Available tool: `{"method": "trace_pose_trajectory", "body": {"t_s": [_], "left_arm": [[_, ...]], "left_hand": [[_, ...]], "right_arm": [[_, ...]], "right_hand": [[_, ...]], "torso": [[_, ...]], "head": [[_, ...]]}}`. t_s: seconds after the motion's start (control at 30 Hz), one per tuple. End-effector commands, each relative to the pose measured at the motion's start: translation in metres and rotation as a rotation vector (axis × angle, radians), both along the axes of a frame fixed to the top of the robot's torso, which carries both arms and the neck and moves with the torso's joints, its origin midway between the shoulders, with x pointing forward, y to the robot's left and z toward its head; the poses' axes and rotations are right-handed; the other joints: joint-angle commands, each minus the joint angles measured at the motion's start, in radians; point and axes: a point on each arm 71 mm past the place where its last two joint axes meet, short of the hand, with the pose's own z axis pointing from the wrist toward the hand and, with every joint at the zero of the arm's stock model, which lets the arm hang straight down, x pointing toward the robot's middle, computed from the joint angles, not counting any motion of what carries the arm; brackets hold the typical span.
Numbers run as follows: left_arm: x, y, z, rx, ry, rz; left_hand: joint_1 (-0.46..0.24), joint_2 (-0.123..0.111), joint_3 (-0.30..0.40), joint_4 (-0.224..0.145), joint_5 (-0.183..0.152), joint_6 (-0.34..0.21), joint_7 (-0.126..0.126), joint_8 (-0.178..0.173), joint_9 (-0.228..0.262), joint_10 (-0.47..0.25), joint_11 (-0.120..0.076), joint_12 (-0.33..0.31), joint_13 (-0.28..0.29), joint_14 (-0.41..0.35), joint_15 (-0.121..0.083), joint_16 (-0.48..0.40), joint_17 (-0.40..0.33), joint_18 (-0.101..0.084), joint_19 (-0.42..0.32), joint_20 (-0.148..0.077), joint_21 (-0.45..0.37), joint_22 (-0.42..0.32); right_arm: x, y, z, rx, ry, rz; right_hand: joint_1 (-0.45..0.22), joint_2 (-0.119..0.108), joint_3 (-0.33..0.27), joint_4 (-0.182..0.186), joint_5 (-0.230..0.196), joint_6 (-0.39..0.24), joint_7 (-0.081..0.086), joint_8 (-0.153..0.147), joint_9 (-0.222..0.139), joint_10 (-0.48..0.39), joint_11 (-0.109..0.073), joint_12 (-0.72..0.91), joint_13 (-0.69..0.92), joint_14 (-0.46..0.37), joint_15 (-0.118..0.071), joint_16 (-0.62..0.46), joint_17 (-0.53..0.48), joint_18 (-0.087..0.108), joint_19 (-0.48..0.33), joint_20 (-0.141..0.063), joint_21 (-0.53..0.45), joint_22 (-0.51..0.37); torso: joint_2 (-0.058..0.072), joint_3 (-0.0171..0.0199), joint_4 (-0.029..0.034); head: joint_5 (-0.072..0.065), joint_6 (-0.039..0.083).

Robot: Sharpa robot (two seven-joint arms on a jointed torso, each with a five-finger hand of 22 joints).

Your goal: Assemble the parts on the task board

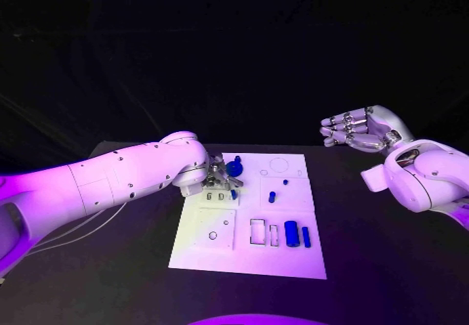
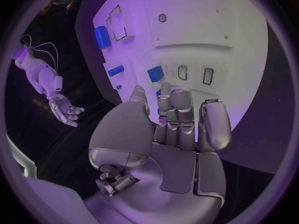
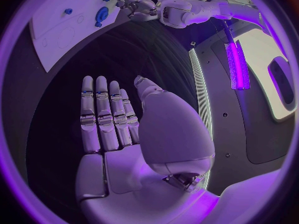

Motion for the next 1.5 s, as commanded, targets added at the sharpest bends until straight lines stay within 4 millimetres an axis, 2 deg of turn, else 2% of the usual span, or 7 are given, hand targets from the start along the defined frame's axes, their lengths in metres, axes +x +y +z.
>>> {"method": "trace_pose_trajectory", "body": {"t_s": [0.03, 0.8, 0.97, 1.2, 1.5], "left_arm": [[-0.0020, -0.0030, -0.0019, 0.010, 0.035, -0.030], [-0.0046, -0.0056, -0.0036, 0.039, 0.045, -0.064], [-0.0049, -0.0060, -0.0039, 0.041, 0.050, -0.067], [-0.0044, -0.0049, -0.0046, 0.046, 0.057, -0.069], [-0.0039, -0.0070, -0.0050, 0.047, 0.060, -0.073]], "left_hand": [[0.001, 0.010, -0.006, -0.002, 0.000, -0.009, -0.001, 0.006, 0.002, -0.004, 0.000, -0.003, -0.001, -0.005, -0.002, 0.000, 0.000, -0.012, 0.007, 0.001, 0.006, 0.002], [0.004, 0.022, -0.011, -0.002, -0.001, -0.015, -0.004, 0.025, 0.022, 0.002, -0.002, 0.005, 0.004, -0.005, -0.003, -0.001, 0.001, -0.013, 0.009, 0.002, 0.013, 0.014], [0.009, 0.022, -0.012, -0.002, 0.000, -0.018, -0.004, 0.029, 0.027, 0.002, -0.002, 0.005, 0.002, -0.005, -0.003, -0.001, 0.001, -0.014, 0.009, 0.002, 0.014, 0.015], [0.012, 0.022, -0.012, -0.003, 0.000, -0.019, -0.004, 0.031, 0.029, 0.002, -0.002, 0.005, 0.002, -0.005, -0.003, -0.001, 0.001, -0.014, 0.009, 0.002, 0.015, 0.017], [0.022, 0.026, -0.012, -0.003, 0.000, -0.024, -0.004, 0.038, 0.038, 0.004, -0.003, 0.009, 0.004, -0.005, -0.004, -0.001, 0.001, -0.014, 0.009, 0.002, 0.017, 0.021]], "right_arm": [[-0.0002, 0.0031, -0.0011, -0.005, 0.011, 0.023], [0.0008, 0.0042, -0.0060, 0.006, 0.048, 0.026], [0.0008, 0.0050, -0.0068, 0.006, 0.051, 0.029], [0.0006, 0.0053, -0.0077, 0.006, 0.056, 0.030], [0.0003, 0.0058, -0.0080, 0.006, 0.059, 0.033]], "right_hand": [[-0.008, 0.004, -0.005, 0.000, 0.007, -0.001, -0.001, -0.001, 0.000, -0.010, -0.001, -0.003, -0.002, -0.009, 0.003, -0.004, -0.003, 0.015, -0.007, 0.000, -0.005, -0.003], [-0.009, 0.008, -0.012, -0.004, 0.010, -0.003, 0.001, -0.002, 0.000, -0.022, 0.002, -0.004, -0.007, -0.021, 0.007, -0.004, -0.015, 0.015, -0.018, 0.004, -0.005, -0.018], [-0.009, 0.008, -0.012, -0.004, 0.011, -0.003, 0.001, -0.002, 0.000, -0.022, 0.002, -0.004, -0.007, -0.022, 0.007, -0.004, -0.016, 0.015, -0.018, 0.004, -0.005, -0.019], [-0.008, 0.010, -0.014, -0.005, 0.012, -0.005, 0.002, -0.003, 0.000, -0.025, 0.003, -0.004, -0.008, -0.024, 0.009, -0.003, -0.019, 0.015, -0.021, 0.005, -0.005, -0.023], [-0.008, 0.011, -0.014, -0.006, 0.013, -0.006, 0.003, -0.003, 0.000, -0.027, 0.004, -0.004, -0.008, -0.026, 0.009, -0.003, -0.021, 0.015, -0.023, 0.006, -0.005, -0.025]], "torso": [[0.000, 0.0005, -0.0004], [0.001, 0.0001, 0.0027], [0.002, 0.0006, 0.0023], [0.002, -0.0002, 0.0015], [0.002, 0.0004, 0.0015]], "head": [[0.000, 0.000], [-0.004, -0.003], [0.001, -0.004], [0.002, -0.009], [0.000, -0.008]]}}
